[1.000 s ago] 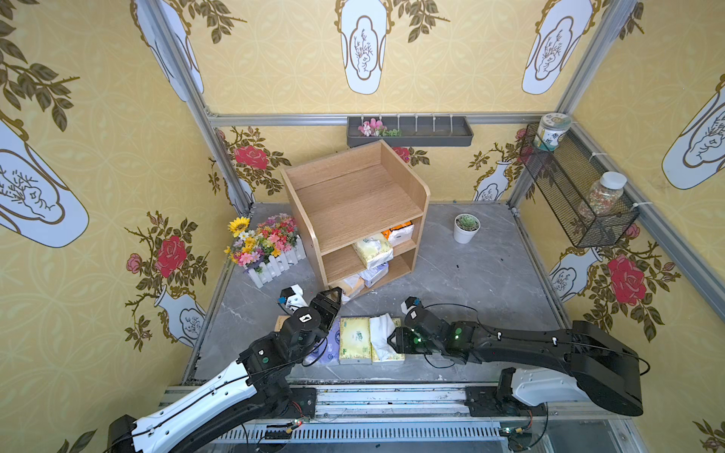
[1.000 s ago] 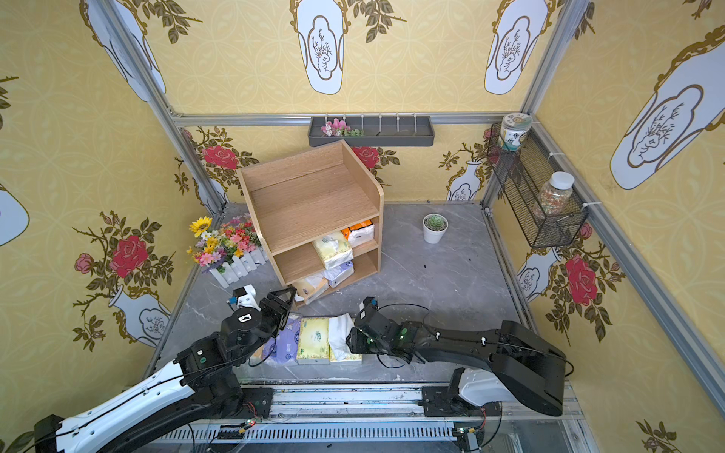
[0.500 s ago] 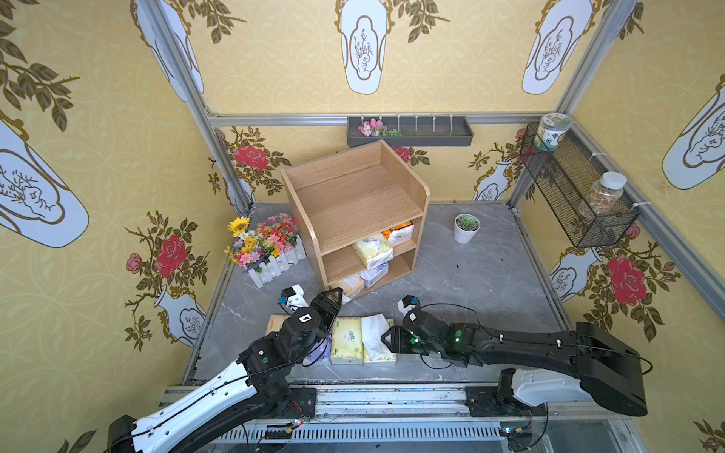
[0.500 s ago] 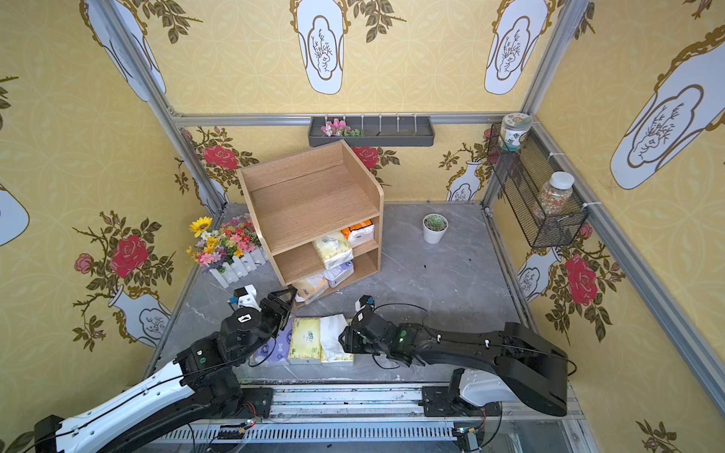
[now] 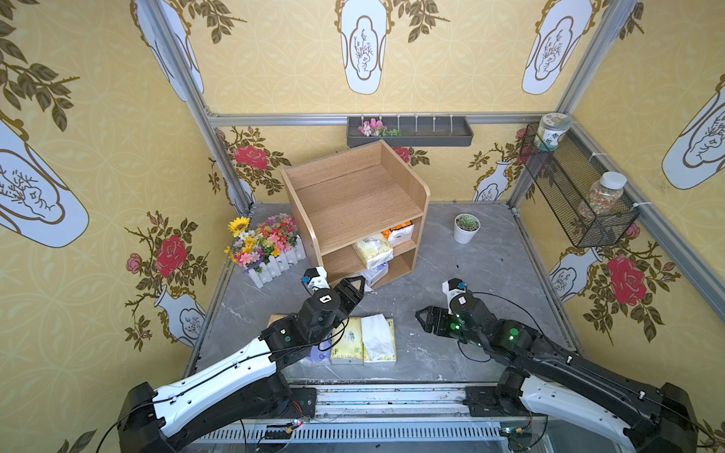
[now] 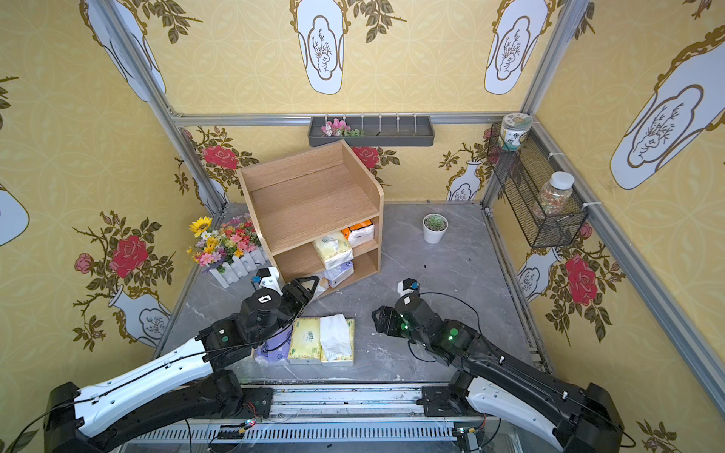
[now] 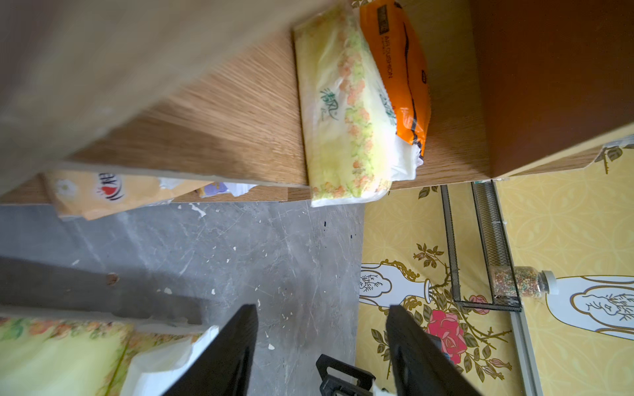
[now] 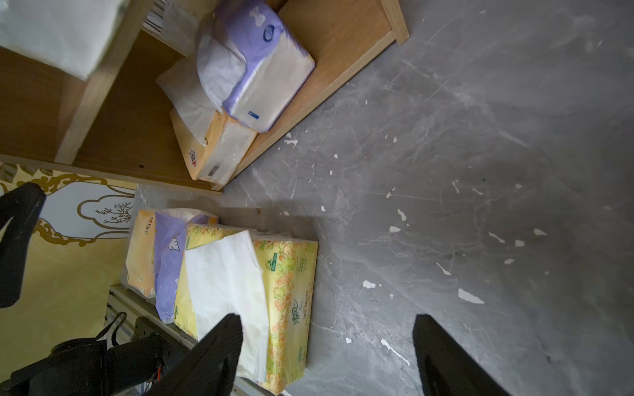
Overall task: Remove the tissue boxes from the shelf
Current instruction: Pick up a box of tissues from the shelf.
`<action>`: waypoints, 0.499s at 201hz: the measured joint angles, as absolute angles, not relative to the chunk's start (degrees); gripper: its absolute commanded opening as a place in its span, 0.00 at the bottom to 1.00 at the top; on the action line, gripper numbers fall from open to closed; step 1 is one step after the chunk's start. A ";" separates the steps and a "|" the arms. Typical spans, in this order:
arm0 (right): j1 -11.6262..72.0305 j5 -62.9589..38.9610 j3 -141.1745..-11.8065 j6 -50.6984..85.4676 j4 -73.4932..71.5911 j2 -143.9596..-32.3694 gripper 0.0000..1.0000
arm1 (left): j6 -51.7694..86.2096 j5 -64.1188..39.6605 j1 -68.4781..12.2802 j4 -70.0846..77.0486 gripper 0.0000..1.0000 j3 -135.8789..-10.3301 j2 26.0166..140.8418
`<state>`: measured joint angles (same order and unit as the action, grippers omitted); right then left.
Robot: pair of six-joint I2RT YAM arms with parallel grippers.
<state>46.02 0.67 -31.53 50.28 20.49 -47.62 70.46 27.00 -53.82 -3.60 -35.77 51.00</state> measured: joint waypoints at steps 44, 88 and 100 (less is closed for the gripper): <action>37.36 -8.25 -37.01 47.57 12.38 -52.56 0.74 | 68.75 29.36 -54.46 -0.45 0.65 -37.80 55.05; 35.92 -14.20 -45.45 44.75 0.67 -62.76 0.65 | 67.77 34.48 -54.43 2.57 0.63 -37.95 57.58; 35.88 -14.83 -46.78 44.31 -2.02 -65.49 0.62 | 67.75 35.70 -54.43 3.14 0.63 -38.15 58.48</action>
